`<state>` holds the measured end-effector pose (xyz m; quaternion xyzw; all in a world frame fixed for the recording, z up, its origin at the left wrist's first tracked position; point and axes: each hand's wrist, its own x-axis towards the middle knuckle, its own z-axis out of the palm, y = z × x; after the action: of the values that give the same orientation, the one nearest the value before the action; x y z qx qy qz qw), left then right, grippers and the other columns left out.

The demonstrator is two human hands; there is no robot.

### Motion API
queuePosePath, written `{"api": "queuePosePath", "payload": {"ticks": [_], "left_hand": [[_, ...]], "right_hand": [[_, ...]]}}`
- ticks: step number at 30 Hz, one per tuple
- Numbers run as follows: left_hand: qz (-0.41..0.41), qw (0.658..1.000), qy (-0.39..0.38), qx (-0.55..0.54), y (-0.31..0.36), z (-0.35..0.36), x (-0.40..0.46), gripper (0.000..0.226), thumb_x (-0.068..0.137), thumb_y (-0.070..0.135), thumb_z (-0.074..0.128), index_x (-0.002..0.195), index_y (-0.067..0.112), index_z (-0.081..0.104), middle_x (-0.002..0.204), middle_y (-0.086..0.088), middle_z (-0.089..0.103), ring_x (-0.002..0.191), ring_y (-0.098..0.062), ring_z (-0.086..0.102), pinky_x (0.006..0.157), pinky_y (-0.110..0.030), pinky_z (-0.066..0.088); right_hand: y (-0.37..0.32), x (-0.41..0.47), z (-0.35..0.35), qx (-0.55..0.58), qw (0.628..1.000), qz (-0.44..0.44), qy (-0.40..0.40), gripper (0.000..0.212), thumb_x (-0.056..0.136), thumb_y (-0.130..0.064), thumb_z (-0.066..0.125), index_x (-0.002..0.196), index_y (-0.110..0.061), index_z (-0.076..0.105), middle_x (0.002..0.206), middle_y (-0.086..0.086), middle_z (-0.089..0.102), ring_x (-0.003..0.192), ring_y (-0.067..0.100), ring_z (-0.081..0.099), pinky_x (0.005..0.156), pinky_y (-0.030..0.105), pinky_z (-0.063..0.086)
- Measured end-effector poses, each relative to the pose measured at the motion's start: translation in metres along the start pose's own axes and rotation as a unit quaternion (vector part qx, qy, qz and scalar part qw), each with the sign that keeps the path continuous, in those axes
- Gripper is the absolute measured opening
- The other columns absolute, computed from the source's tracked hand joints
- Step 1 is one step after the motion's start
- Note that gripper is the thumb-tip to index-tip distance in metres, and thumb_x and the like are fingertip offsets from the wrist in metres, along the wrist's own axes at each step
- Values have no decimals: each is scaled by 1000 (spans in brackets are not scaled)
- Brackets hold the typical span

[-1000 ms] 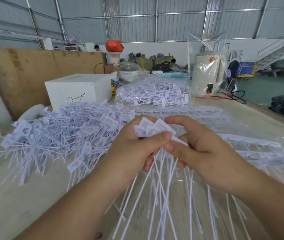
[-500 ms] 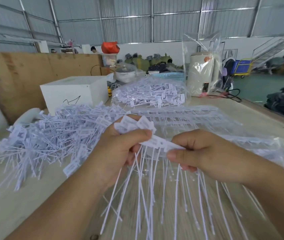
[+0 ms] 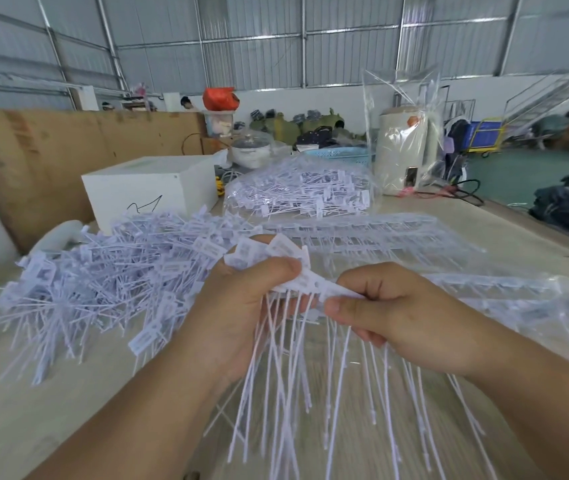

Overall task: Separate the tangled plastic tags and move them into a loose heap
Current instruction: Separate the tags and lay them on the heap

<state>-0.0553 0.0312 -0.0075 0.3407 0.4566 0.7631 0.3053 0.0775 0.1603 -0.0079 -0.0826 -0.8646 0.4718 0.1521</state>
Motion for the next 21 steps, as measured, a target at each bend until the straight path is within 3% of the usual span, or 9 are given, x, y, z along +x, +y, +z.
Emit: {"api": "queuePosePath", "payload": {"ticks": [4, 6, 9, 11, 15, 21], "left_hand": [[-35, 999, -13, 4, -3, -1, 0, 34, 62, -3, 72, 96, -4, 67, 82, -20, 70, 65, -25, 70, 54, -30, 56], [-36, 998, -16, 49, -7, 1, -1, 31, 61, -2, 78, 92, -3, 72, 89, -23, 73, 71, -27, 72, 58, -33, 59], [-40, 995, -1, 92, -9, 0, -1, 24, 64, 11, 77, 86, 3, 74, 90, -22, 74, 74, -29, 72, 63, -37, 59], [-55, 993, -9, 105, -9, 0, -1, 27, 62, 14, 82, 84, 2, 75, 83, -20, 74, 68, -26, 71, 59, -35, 59], [-57, 991, -1, 125, -9, 7, -4, 39, 60, 20, 83, 86, -6, 69, 72, -19, 71, 57, -22, 66, 48, -26, 53], [-38, 992, 63, 100, -7, 14, -4, 9, 71, 15, 76, 72, 7, 74, 55, -6, 63, 40, -11, 53, 37, -18, 38]], "right_hand": [[-2, 0, 1, 5, 1000, -6, 16, 35, 89, -37, 63, 56, -28, 58, 53, -6, 45, 53, 14, 42, 57, 30, 33], [-2, 0, 0, 8, 1000, -6, 23, 40, 95, -29, 62, 55, -27, 57, 53, -7, 45, 52, 13, 42, 57, 30, 33], [-3, 0, -2, 5, 1000, -1, 14, 40, 95, -32, 61, 56, -25, 54, 53, -4, 45, 54, 19, 40, 58, 36, 33], [-3, 0, -3, -4, 1000, 0, -12, 39, 95, -32, 60, 58, -24, 58, 52, -5, 44, 54, 19, 40, 59, 37, 33], [-7, -3, 0, -1, 998, 3, -64, 20, 93, -41, 59, 84, -33, 75, 54, 0, 38, 54, 22, 35, 57, 36, 30], [-6, -2, 11, 9, 999, -38, 29, 31, 98, -25, 57, 72, -36, 71, 49, -6, 39, 47, 18, 34, 49, 27, 28]]}}
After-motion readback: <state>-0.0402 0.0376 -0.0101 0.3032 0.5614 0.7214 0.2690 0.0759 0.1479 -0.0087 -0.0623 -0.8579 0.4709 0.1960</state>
